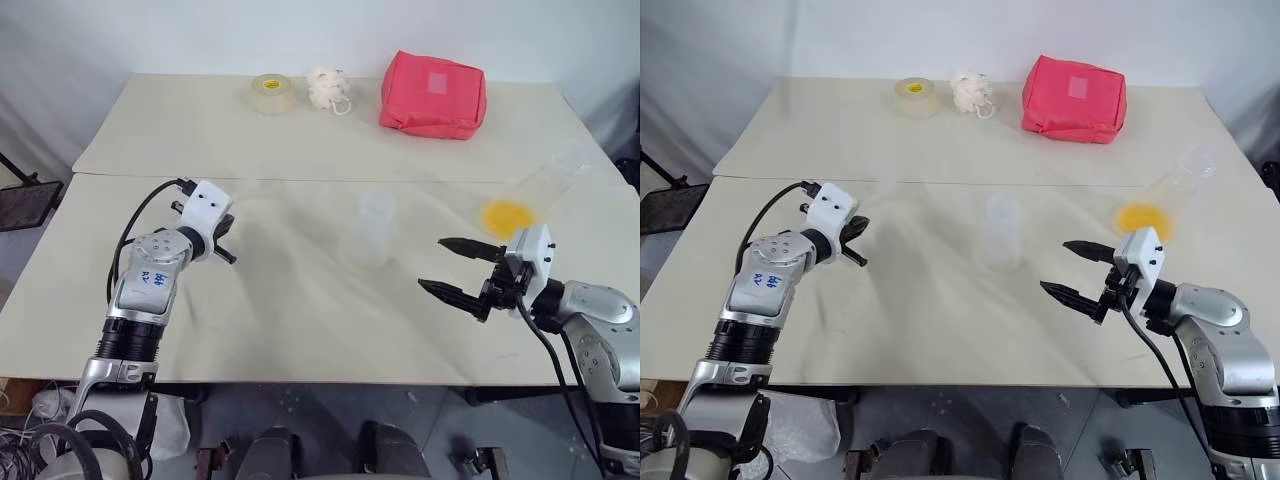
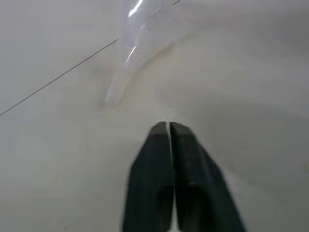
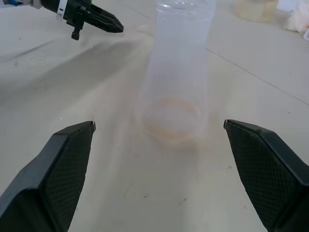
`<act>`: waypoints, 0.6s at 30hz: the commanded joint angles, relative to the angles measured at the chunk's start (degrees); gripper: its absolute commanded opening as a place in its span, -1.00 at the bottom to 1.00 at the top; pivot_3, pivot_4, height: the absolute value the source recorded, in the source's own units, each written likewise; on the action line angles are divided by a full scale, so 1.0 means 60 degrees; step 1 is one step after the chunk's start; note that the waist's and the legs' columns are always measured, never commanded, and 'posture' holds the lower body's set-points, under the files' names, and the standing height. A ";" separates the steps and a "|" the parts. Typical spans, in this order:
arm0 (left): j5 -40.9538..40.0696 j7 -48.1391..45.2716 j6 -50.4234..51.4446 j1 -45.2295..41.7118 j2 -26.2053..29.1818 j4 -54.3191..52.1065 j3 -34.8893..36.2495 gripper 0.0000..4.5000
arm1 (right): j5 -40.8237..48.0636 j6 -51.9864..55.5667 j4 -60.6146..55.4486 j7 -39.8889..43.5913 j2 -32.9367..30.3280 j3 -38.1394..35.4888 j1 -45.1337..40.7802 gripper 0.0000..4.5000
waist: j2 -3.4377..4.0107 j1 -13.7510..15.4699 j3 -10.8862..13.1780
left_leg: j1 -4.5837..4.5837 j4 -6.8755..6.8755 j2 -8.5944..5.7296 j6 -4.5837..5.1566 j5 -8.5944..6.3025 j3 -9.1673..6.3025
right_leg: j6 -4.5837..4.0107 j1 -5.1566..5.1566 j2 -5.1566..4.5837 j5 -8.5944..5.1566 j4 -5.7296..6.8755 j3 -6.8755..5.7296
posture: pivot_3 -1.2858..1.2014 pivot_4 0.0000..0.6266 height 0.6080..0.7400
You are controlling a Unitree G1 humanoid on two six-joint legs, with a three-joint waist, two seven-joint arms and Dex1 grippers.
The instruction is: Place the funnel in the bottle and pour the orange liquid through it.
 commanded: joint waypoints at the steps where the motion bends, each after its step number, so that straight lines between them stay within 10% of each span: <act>1: -0.0171 -0.0095 0.0276 0.0184 0.0239 -0.0950 0.0374 -0.99 | 0.0054 -0.0112 0.0007 0.0093 -0.0077 -0.0113 -0.0095 1.00 | 0.0000 0.0001 0.0000 | 0.0000 0.0000 0.0001 0.0000 0.0000 -0.0001 | 0.0000 0.0000 -0.0001 0.0000 0.0002 0.0001 | 0.03 -0.52 1.00; 11: -0.2231 0.0496 0.0844 -0.0122 -0.1152 -0.1334 0.2257 -0.99 | -0.0033 -0.0121 0.0160 0.0109 -0.0044 -0.0007 -0.0278 1.00 | 0.0000 -0.0003 0.0000 | -0.0001 0.0007 0.0008 0.0000 0.0000 -0.0007 | 0.0000 0.0002 -0.0008 0.0000 0.0007 -0.0001 | 0.03 -0.52 1.00; 18: -0.2072 0.1164 0.0623 -0.0411 -0.1270 -0.0731 0.2259 -0.05 | -0.0047 -0.0074 0.0115 0.0092 -0.0083 -0.0027 -0.0258 1.00 | 0.0000 0.0005 0.0000 | 0.0000 0.0007 0.0000 0.0000 0.0000 -0.0006 | 0.0000 0.0002 -0.0005 0.0000 0.0007 -0.0001 | 0.03 -0.52 1.00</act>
